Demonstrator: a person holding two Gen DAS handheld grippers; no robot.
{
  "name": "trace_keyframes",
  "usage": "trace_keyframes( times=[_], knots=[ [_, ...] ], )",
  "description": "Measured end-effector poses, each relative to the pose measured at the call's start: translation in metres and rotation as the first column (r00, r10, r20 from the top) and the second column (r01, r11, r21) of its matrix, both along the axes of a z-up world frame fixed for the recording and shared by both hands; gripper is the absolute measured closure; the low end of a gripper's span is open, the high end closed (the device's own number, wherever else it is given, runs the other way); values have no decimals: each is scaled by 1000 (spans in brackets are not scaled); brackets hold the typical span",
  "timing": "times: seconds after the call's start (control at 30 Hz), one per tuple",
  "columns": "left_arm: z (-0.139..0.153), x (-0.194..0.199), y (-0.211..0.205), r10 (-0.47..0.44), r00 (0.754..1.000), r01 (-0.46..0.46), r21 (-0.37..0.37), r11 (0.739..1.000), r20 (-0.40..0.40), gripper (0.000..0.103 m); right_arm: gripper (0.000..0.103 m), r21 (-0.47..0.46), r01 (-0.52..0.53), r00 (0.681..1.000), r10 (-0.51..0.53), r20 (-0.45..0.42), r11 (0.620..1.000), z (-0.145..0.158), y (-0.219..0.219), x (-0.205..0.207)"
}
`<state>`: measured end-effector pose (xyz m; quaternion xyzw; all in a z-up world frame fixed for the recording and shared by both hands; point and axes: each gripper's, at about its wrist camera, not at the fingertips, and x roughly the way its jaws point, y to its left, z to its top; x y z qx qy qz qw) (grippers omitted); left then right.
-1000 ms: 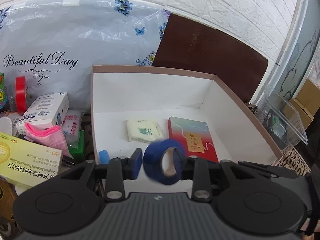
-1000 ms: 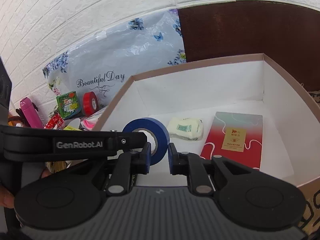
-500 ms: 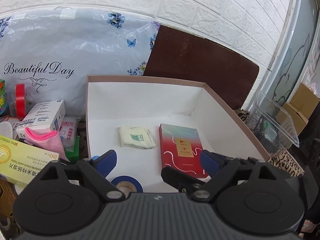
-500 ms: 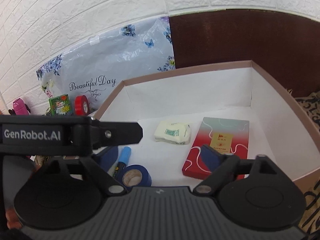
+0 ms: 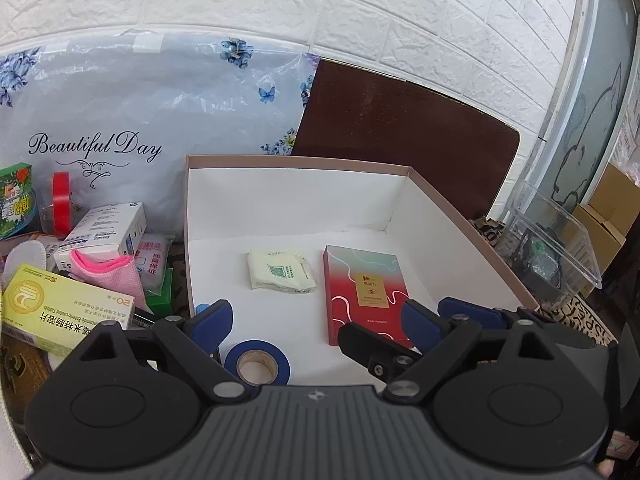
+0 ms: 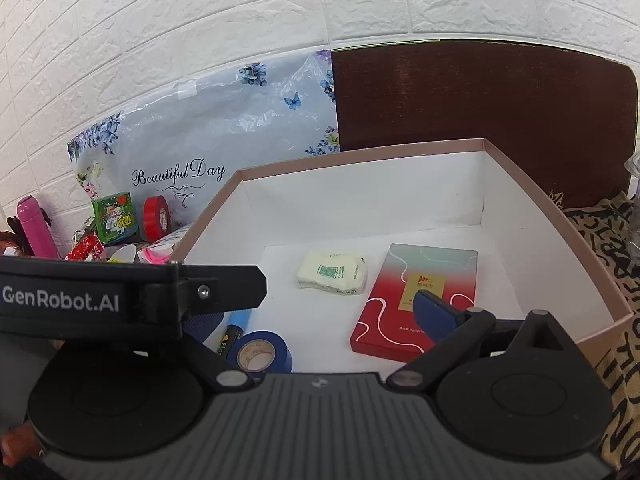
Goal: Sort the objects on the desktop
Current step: 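Withdraw the left tool from the box toward the gold wristwatch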
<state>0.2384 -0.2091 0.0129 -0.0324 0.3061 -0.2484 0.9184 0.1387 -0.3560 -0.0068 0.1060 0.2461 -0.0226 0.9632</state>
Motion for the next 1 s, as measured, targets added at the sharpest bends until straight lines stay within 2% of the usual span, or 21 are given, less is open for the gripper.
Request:
trace_keyframes(
  times=[0.67,1.0],
  knots=[
    [7,-51,15,29,999,-27,-57,998,34,9,5,-81,8,998,-4,60,997,14,20,-45],
    [-1,-86,30,55,998,-52,-70,996,39,9,5,-73,-20,997,25,69,997,12,36,-75]
  ],
)
